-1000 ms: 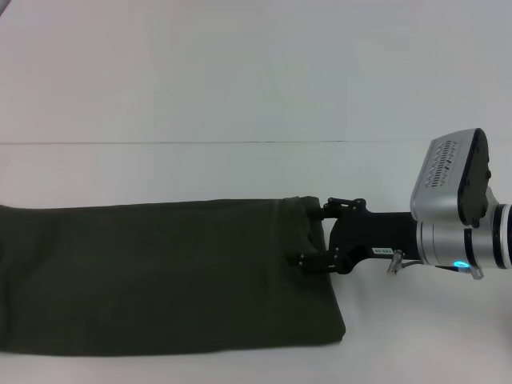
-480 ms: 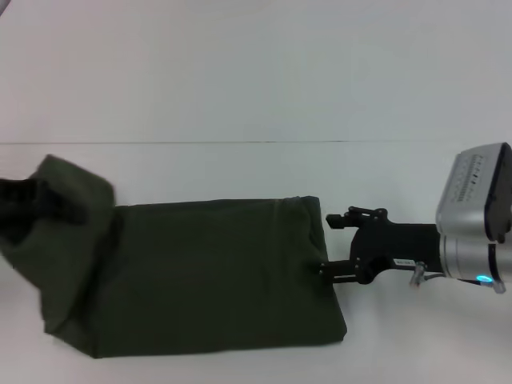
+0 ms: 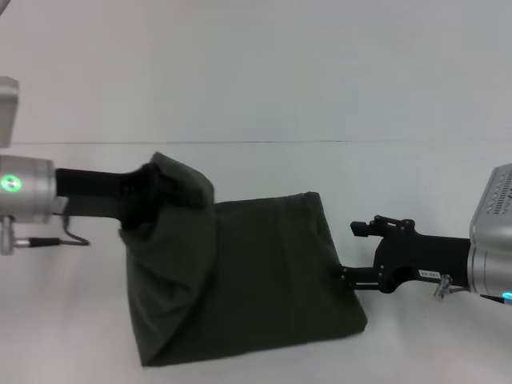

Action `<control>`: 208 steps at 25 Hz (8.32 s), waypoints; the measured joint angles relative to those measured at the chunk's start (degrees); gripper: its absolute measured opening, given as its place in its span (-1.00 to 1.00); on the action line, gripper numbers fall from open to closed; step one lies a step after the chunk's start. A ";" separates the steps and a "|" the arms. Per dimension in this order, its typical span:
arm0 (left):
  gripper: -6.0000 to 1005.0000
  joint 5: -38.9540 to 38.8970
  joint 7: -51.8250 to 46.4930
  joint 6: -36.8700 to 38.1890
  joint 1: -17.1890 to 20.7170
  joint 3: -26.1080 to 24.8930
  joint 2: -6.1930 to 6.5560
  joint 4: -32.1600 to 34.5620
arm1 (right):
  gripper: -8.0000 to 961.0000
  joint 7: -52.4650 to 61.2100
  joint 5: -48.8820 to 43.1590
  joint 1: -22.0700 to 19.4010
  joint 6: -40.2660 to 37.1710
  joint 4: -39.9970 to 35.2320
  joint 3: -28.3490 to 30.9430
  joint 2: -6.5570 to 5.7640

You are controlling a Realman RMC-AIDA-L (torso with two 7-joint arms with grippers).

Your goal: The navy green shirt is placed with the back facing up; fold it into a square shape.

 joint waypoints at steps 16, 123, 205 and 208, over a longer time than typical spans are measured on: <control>-0.77 -9.80 3.44 -8.85 4.66 0.46 -6.53 -1.03 | 0.89 -0.18 0.05 -0.17 -0.27 -0.03 0.17 0.15; -0.77 -29.10 11.88 -1.28 9.80 7.22 -6.96 -3.83 | -0.98 -27.18 54.70 0.09 7.46 15.40 -24.11 0.43; 0.85 -13.52 52.45 5.71 23.35 10.04 -8.71 8.75 | 0.62 15.02 -2.40 -2.62 -17.20 -17.19 0.35 -0.66; 0.85 -13.53 51.97 5.62 22.18 6.68 -7.54 4.97 | 0.62 17.26 -5.90 -0.73 -17.60 -18.65 -0.33 -0.09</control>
